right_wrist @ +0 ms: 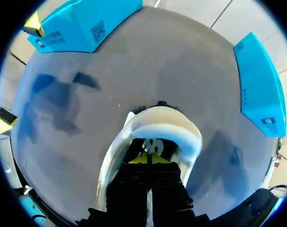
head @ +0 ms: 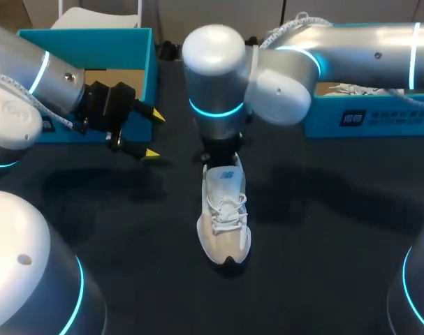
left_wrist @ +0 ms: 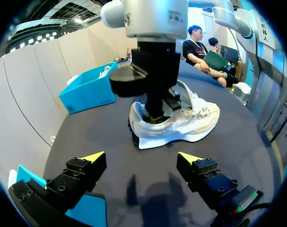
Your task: Take the shoe out of the shoebox, open the shoe tongue, remove and reinsert the insole, then place the shoe into the shoebox
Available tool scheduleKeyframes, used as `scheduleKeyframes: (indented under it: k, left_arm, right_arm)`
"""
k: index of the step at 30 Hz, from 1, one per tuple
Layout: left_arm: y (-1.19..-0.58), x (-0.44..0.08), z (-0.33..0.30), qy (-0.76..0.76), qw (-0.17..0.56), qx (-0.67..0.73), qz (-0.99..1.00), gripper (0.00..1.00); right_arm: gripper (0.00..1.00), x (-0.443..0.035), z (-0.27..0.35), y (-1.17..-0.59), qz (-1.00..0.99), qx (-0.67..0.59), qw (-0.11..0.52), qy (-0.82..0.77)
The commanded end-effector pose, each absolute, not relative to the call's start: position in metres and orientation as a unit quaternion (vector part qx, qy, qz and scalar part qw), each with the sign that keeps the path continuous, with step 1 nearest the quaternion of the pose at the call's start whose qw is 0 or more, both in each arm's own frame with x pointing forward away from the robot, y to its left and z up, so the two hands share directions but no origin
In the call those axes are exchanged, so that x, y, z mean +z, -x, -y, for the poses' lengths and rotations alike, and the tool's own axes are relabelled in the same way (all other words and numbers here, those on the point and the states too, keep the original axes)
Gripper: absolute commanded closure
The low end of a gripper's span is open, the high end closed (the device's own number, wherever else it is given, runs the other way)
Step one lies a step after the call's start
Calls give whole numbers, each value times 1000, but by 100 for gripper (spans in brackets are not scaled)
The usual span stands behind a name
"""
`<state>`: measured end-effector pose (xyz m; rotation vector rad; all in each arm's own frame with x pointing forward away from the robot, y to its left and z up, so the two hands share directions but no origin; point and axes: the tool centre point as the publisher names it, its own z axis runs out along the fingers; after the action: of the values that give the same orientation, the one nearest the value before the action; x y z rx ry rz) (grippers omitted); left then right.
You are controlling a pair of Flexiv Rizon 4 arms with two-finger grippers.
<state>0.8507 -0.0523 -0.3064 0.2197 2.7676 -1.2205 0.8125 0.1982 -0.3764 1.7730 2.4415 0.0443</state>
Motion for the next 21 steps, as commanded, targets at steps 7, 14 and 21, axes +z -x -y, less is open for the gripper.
scheduleKeyframes:
  k: [7,14,21]
  left_arm:
    - [-850,-306,52,-73,54,-402,-911,0]
    - [-850,-306,52,-73,54,-402,-911,0]
    - [-850,-306,52,-73,54,-402,-911,0]
  right_arm:
    - [100,-347,-195,-797,-795,5,10,-606]
    - [100,-340,-196,-782,-783,-4,-28,-621]
    - [100,-340,-205,-760,-781,-11,-63,-622]
